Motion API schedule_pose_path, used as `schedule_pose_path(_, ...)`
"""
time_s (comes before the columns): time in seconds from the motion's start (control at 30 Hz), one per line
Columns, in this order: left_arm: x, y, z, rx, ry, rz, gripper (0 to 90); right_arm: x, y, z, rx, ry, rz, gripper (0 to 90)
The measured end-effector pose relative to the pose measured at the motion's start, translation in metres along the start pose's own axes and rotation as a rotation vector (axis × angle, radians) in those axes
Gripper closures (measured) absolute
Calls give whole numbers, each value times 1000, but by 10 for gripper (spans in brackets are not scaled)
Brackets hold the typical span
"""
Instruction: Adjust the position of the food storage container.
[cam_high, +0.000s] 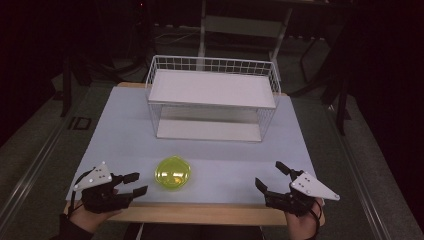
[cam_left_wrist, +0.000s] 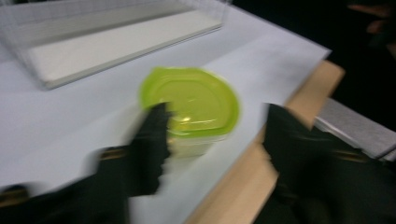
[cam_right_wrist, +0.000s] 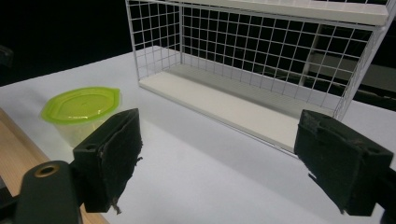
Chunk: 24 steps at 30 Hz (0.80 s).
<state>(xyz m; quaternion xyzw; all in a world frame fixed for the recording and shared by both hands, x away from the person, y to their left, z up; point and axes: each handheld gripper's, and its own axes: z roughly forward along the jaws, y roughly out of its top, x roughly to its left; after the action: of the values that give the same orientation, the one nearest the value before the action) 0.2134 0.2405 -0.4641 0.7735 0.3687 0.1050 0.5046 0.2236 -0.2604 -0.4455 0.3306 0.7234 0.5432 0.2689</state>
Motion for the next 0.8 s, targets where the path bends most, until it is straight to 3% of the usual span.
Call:
schedule_pose_path(0.07, 6, 0, 6, 72, 47, -3, 803, 1, 0, 0, -1, 5, -1, 149)
schedule_pose_path(0.13, 14, -2, 13, 126, 73, -40, 876, 1, 0, 0, 4, 6, -8, 149)
schedule_pose_path(0.17, 18, -3, 17, 154, 92, -59, 900, 1, 0, 1, 5, 7, -10, 149)
schedule_pose_path(0.27, 27, -5, 32, 227, 97, -79, 900, 2, 0, 2, 8, 11, -9, 149)
schedule_pose_path(0.43, 26, -7, 52, 296, 38, -117, 900, 2, 0, 1, 4, 17, -10, 149)
schedule_pose_path(0.57, 21, -10, 69, 348, 23, -113, 900, 1, 0, 1, 4, 17, -7, 149)
schedule_pose_path(0.73, 21, -11, 85, 344, -29, -142, 900, 3, 0, 0, 0, 18, -18, 149)
schedule_pose_path(0.8, 21, -9, 89, 342, -29, -142, 900, 2, 1, 0, 1, 19, -16, 149)
